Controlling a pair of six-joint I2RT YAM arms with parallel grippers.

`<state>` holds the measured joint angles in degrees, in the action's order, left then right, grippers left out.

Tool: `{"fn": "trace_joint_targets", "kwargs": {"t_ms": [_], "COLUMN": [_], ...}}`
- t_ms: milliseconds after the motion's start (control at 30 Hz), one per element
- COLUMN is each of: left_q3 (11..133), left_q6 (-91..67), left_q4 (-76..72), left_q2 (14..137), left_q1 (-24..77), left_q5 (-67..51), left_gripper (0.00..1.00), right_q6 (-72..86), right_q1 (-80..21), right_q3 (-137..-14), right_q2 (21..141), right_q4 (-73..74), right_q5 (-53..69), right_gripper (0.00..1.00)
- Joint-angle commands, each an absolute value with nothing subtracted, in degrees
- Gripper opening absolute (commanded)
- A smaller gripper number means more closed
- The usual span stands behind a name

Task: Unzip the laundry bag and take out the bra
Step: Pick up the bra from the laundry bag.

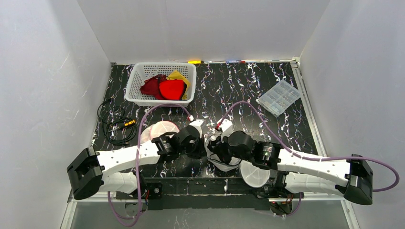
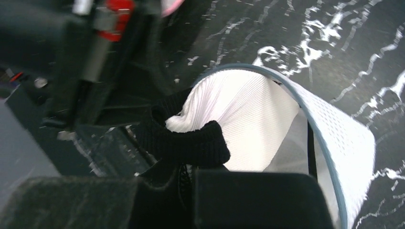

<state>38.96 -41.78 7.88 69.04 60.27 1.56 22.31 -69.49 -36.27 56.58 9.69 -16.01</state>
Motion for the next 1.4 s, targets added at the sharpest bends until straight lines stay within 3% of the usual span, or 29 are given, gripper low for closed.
{"fn": "trace_joint_targets", "kwargs": {"t_ms": [0, 467, 600, 667, 767, 900, 1033, 1200, 1367], "left_q3": [43.85, 49.45, 52.16, 54.05, 57.05, 62.00, 66.16, 64.26, 67.78], "left_q6": [-39.95, -42.93, -43.32, -43.16, -42.50, -42.40, -44.46, -54.42, -56.83], "left_q4": [10.02, 21.33, 27.43, 29.98, 32.89, 35.92, 35.57, 24.25, 19.62], "left_q2": [70.00, 69.28, 64.98, 62.31, 58.36, 55.10, 54.46, 56.65, 63.38], "left_q1": [60.23, 60.21, 60.01, 59.82, 59.29, 57.55, 52.23, 42.71, 42.34], "left_q5": [3.19, 11.74, 15.58, 17.15, 18.64, 16.89, 4.88, -19.41, -25.50], "left_gripper": [0.00, 0.01, 0.20, 0.45, 0.69, 0.87, 0.92, 0.98, 0.99], "right_q6": [16.03, 5.08, 0.27, -4.00, -8.95, -16.16, -22.01, -29.09, -34.38], "right_q1": [-69.65, -69.69, -69.67, -69.66, -69.69, -69.67, -69.63, -69.69, -69.64], "right_q3": [-42.18, -47.63, -50.45, -52.23, -53.70, -54.07, -51.42, -48.83, -47.31], "right_q2": [55.07, 45.33, 43.03, 42.77, 42.91, 44.11, 42.46, 40.25, 39.54], "right_q4": [12.66, 16.56, 18.71, 19.97, 21.04, 22.17, 19.46, 15.29, 13.04], "right_q5": [-4.96, -1.42, -4.97, -6.69, -8.76, -11.71, -15.32, -18.74, -20.03], "right_gripper": [0.01, 0.01, 0.01, 0.01, 0.01, 0.01, 0.01, 0.01, 0.01]}}
